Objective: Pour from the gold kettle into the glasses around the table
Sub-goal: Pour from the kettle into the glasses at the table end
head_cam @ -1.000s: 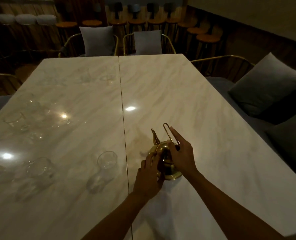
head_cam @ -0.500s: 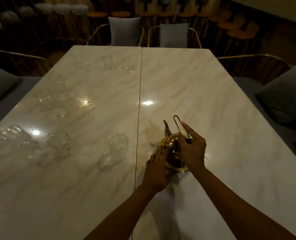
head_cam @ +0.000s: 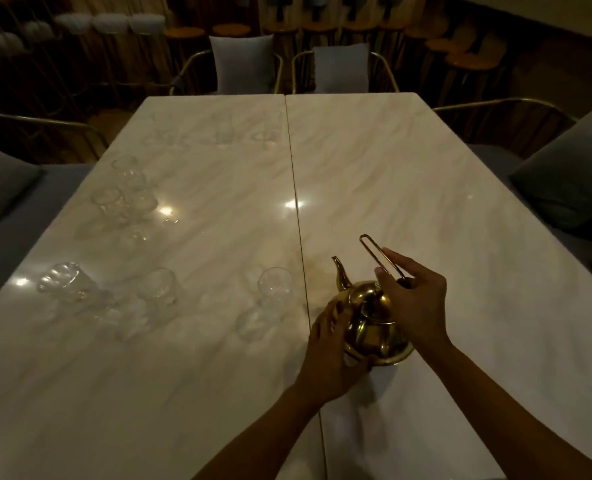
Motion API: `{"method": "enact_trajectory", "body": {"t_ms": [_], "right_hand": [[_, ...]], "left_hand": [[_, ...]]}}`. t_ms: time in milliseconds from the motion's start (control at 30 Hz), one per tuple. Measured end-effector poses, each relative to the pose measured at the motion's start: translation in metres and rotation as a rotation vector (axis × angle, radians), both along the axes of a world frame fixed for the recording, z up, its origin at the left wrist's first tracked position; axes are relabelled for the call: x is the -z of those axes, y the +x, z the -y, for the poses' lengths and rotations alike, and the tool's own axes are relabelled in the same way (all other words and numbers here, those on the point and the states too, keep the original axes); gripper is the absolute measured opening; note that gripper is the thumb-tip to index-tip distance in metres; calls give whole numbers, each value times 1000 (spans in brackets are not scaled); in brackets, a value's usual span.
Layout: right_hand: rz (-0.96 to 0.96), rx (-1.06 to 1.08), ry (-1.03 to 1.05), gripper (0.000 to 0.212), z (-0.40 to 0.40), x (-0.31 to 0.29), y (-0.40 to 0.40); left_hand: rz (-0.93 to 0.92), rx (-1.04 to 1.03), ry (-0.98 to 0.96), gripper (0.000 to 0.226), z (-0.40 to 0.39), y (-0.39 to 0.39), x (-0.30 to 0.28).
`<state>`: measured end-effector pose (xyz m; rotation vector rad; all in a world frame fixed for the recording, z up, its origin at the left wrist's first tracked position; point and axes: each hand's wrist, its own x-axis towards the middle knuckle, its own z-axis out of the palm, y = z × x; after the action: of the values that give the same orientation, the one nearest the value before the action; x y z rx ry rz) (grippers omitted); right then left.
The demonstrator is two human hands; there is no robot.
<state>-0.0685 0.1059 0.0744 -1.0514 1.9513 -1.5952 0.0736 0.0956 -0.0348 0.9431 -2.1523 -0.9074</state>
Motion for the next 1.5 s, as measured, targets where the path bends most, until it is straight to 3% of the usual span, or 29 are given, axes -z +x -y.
{"method": "enact_trajectory", "body": {"t_ms": [267,533,733,1500], "right_hand": [[-6,16,12,39,-12,-34,66],[-57,41,50,36,-7,-52,123],[-73,39,104,34,-3,-55,145],[-157,-42,209,30,15,-71,143]], "left_hand": [[-113,177,16,114,7,69,-25],[-315,223,81,100,9,115,-26],[-271,223,174,98,9,135,-23],[-325,154,198,92,4,132,-43]]}}
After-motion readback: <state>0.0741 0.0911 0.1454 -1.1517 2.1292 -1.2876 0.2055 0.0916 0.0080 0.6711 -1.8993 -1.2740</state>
